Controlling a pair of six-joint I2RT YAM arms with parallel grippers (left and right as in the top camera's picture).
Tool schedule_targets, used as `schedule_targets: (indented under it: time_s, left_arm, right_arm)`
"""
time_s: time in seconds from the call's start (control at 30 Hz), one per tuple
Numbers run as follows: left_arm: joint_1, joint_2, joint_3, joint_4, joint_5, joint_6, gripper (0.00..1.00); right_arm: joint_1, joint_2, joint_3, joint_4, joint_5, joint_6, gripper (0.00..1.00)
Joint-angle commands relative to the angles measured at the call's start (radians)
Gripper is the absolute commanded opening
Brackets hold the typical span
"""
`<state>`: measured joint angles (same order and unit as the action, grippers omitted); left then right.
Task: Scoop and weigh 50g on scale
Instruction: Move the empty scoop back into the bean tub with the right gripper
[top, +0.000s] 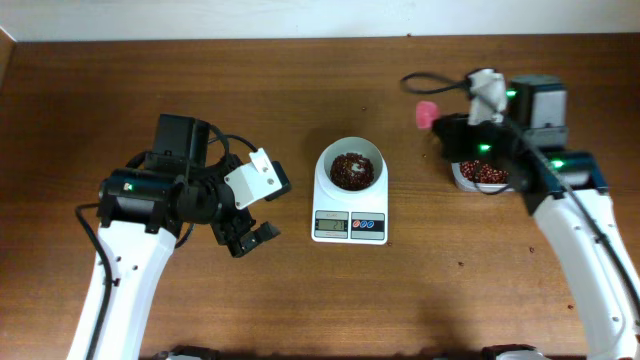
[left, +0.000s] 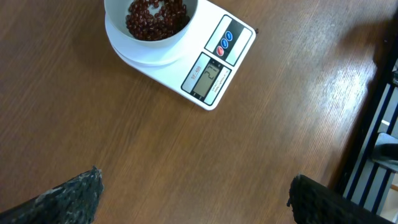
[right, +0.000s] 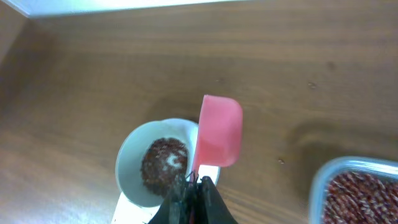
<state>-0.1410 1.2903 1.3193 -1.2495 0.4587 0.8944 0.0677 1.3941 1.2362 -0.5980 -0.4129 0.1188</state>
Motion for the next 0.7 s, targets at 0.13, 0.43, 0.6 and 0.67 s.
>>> schedule_targets:
  time_s: [0.13, 0.43, 0.6, 0.67]
  left_arm:
    - [0.0, 0.0, 0.007, -0.001, 0.004, 0.009, 0.99]
    - [0.0, 0.0, 0.007, -0.002, 0.004, 0.009, 0.99]
    - [0.0, 0.0, 0.007, -0.002, 0.004, 0.009, 0.99]
    - [0.0, 0.0, 0.007, -0.002, 0.004, 0.009, 0.99]
  right_arm:
    - [-0.296, -0.006, 0.013, -0.08, -0.167, 0.058, 0.04]
    - [-0.337, 0.097, -0.006, -0.118, -0.069, 0.058, 0.04]
    - [-0.337, 0.167, -0.006, -0.122, -0.073, 0.058, 0.04]
    - [-0.336, 0.182, -0.006, -0.122, -0.073, 0.058, 0.04]
